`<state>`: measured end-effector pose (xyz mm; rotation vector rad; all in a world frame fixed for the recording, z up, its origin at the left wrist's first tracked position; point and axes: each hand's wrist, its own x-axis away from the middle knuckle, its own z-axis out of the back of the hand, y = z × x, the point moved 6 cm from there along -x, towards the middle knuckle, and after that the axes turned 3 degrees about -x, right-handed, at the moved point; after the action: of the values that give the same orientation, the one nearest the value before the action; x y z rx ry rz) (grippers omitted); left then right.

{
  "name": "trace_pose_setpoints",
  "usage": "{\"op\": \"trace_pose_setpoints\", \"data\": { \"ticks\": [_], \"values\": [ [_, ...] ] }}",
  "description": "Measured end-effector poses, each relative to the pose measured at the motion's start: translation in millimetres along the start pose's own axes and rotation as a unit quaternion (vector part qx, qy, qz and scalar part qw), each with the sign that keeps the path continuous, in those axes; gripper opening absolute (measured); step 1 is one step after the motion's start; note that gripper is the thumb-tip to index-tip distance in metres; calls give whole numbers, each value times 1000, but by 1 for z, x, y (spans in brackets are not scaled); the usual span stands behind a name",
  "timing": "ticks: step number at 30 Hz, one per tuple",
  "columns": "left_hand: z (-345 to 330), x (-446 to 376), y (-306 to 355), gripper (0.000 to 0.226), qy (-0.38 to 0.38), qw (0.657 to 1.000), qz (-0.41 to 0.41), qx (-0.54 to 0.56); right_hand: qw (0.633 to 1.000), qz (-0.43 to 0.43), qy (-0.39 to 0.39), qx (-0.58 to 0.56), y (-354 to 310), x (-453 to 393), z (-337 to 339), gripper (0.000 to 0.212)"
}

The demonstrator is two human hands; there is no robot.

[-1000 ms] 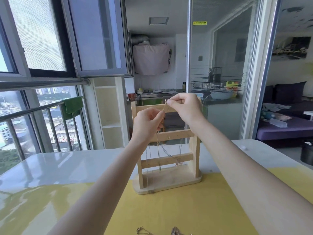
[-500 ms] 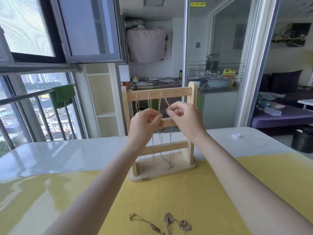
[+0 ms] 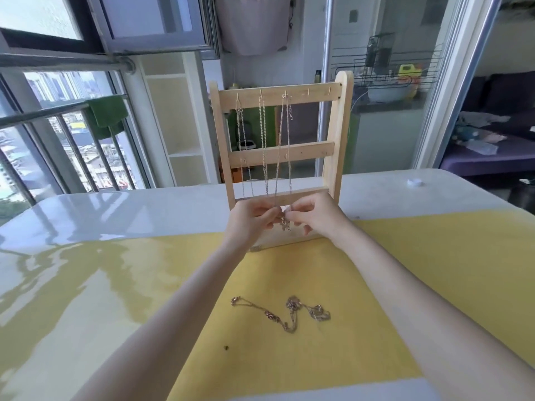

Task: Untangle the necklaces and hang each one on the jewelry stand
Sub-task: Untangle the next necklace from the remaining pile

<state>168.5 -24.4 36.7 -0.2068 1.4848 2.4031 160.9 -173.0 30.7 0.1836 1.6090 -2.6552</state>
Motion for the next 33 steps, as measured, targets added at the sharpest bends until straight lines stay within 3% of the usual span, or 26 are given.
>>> {"op": "trace_pose_setpoints", "data": {
  "ticks": [8, 19, 22, 26, 29, 33],
  "values": [
    [-12, -7, -4, 6, 12, 997, -26, -72, 999, -14, 4, -46, 11, -1, 3, 6],
    [-5, 15, 5, 8, 14, 975, -56, -213, 999, 8, 34, 21, 6, 12, 11, 6],
    [-3, 44, 15, 6, -34, 965, -92, -244, 995, 23, -14, 96, -6, 36, 13, 11],
    [-23, 84, 10, 10, -191, 938, -81, -278, 977, 29, -146, 154, -12, 77, -7, 10],
    [-28, 100, 6, 11, -188, 938, -66, -283, 975, 41, -155, 156, -5, 99, -21, 9],
    [-26, 111, 4, 9, -140, 961, -57, -231, 984, 75, -94, 133, 16, 119, -26, 8]
  ]
}}
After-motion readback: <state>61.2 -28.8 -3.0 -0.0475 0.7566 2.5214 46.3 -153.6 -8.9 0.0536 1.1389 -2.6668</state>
